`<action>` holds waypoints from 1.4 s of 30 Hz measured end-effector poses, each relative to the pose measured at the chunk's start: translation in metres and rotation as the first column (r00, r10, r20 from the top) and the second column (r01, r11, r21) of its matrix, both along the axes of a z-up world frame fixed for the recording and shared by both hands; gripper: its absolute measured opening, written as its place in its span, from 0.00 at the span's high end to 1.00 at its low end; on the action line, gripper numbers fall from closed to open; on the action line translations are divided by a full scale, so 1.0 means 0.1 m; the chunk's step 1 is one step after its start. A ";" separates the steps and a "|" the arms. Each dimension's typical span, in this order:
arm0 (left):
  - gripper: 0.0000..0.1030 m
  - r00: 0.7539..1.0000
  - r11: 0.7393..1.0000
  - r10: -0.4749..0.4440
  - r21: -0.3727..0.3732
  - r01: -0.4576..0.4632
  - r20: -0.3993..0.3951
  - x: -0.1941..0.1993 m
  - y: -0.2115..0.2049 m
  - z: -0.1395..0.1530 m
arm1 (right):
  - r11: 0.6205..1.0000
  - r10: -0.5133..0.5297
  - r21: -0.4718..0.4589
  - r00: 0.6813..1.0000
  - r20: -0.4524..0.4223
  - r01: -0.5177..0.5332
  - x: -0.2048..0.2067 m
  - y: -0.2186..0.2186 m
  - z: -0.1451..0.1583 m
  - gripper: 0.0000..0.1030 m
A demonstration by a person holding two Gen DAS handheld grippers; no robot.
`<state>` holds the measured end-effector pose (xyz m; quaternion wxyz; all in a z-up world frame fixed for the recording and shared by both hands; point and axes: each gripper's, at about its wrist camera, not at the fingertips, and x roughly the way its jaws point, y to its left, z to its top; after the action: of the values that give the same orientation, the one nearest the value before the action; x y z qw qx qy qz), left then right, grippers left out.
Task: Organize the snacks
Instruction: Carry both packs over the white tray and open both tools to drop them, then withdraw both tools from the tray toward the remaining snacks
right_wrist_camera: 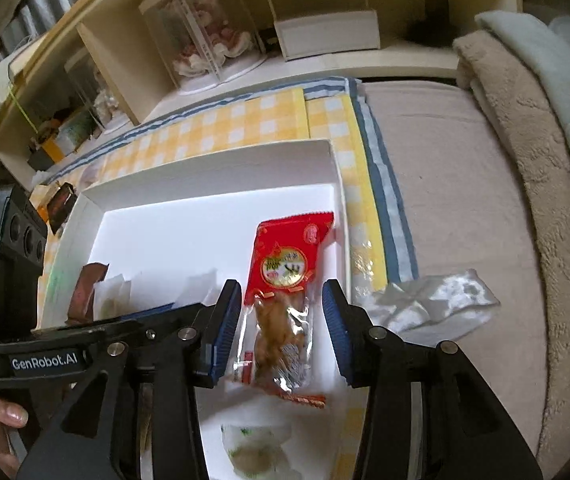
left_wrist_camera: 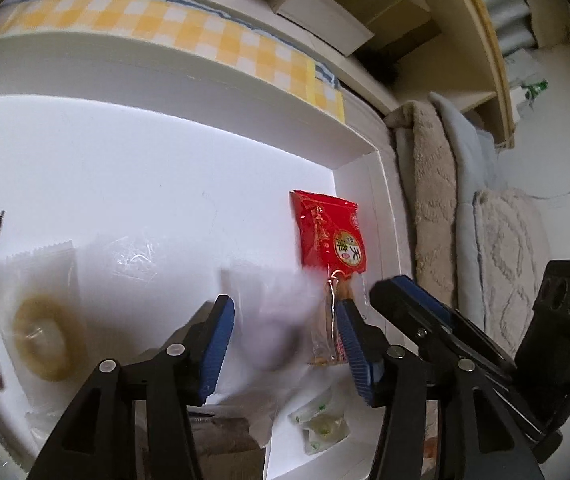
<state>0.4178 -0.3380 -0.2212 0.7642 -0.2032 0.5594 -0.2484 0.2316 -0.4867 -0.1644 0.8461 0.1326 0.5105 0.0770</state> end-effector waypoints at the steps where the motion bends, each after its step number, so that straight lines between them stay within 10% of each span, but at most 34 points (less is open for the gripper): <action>1: 0.43 1.000 1.000 -0.005 0.010 0.005 0.008 -0.01 -0.01 0.02 | 1.000 -0.001 -0.001 1.000 -0.002 0.001 -0.03 -0.01 0.01 0.58; 18: 0.16 0.988 0.982 -0.059 0.186 0.032 0.142 -0.52 0.25 0.58 | 1.000 -0.013 0.010 1.000 0.011 0.013 -0.42 -0.06 0.28 0.57; 33: 0.00 0.968 0.965 -0.079 0.263 0.014 0.239 -1.11 0.62 1.15 | 0.996 -0.063 -0.065 0.994 0.094 0.069 -0.82 0.04 0.69 0.00; 42: 0.00 0.946 0.954 -0.112 0.299 0.017 0.305 -1.47 0.88 1.55 | 0.994 -0.070 -0.075 0.990 0.124 0.080 -1.04 0.17 0.93 0.00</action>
<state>0.2705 -0.2503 -0.0662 0.8574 -0.0266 0.4658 -0.2174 0.1280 -0.4699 -0.0718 0.8823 0.1128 0.4558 0.0325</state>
